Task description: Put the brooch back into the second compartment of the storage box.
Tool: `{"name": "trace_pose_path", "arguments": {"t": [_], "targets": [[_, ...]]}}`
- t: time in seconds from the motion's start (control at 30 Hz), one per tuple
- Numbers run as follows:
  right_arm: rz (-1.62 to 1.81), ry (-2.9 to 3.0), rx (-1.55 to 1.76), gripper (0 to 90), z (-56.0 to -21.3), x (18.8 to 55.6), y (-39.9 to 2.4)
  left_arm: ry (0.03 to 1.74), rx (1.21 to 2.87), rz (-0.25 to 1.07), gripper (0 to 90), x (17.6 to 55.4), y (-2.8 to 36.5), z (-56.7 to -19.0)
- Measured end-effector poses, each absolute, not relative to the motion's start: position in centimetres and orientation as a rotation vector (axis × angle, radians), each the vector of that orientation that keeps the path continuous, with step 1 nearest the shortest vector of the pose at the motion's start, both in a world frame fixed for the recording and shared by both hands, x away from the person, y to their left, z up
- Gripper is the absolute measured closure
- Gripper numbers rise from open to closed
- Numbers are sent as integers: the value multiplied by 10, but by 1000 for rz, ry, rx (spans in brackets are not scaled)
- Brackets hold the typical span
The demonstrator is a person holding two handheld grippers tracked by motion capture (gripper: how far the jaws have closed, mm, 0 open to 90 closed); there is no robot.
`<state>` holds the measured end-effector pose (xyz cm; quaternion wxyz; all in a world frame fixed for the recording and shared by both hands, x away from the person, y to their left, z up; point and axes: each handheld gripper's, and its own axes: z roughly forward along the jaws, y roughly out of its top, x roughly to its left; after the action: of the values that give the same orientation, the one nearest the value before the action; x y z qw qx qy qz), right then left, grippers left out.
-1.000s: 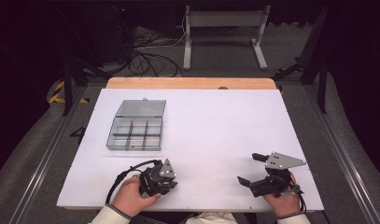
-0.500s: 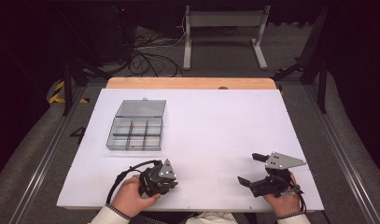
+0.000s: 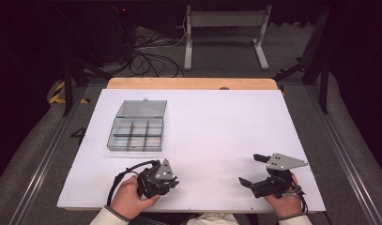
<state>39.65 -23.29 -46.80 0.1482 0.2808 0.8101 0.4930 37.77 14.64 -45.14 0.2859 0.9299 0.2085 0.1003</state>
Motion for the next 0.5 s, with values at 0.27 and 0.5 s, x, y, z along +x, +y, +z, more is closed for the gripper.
{"name": "trace_pose_path", "arguments": {"t": [0.27,0.5], "targets": [[1412,2332,811,6,-468,397,-233,544,2486,286,795,378,149,-449],[1412,2331,813,6,-469,397,-233,544,2469,310,795,377,154,-438]]}}
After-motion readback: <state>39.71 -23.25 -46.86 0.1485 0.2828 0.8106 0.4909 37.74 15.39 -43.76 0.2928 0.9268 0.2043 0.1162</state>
